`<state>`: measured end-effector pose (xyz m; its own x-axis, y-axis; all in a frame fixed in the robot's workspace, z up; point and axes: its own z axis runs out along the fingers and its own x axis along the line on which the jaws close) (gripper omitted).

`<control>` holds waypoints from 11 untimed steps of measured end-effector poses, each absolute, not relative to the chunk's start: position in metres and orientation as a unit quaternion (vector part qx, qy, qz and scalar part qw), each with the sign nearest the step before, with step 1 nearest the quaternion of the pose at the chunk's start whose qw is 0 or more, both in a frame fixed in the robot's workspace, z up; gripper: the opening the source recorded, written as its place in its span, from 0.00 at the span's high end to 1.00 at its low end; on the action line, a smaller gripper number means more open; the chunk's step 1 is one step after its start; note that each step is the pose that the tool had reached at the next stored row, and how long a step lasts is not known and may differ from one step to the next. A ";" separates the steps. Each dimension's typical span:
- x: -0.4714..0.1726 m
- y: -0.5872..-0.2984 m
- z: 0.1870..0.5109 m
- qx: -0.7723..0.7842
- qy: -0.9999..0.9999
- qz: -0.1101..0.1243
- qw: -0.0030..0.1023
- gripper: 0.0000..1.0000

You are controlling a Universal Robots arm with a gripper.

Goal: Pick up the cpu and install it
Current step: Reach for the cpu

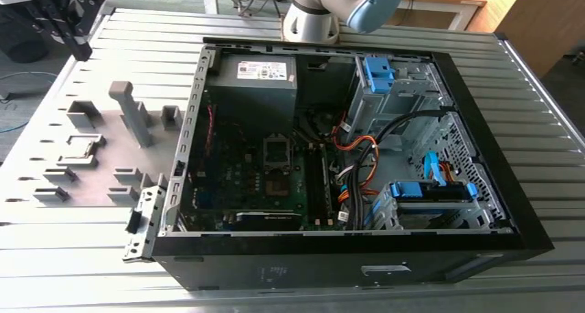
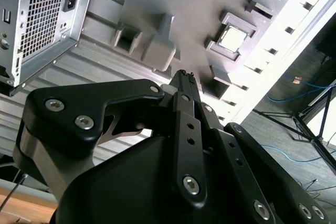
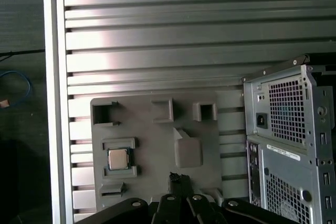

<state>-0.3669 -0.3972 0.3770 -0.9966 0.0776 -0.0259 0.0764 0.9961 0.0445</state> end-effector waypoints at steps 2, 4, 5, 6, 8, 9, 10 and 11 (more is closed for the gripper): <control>-0.371 -0.397 0.376 0.039 0.999 0.022 0.014 0.89; -0.375 -0.397 0.375 0.039 0.999 0.022 0.014 0.89; -0.377 -0.397 0.374 0.039 0.999 0.022 0.014 0.89; -0.380 -0.397 0.373 0.039 0.999 0.022 0.014 0.89; -0.383 -0.397 0.371 0.039 0.999 0.022 0.014 0.89; -0.385 -0.397 0.371 0.039 0.999 0.022 0.014 0.89; -0.387 -0.397 0.370 0.039 0.999 0.022 0.014 0.89; -0.388 -0.397 0.369 0.039 0.999 0.022 0.014 0.89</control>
<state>-0.3883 -0.3968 0.3690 -0.9966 0.0779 -0.0259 0.0767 0.9961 0.0445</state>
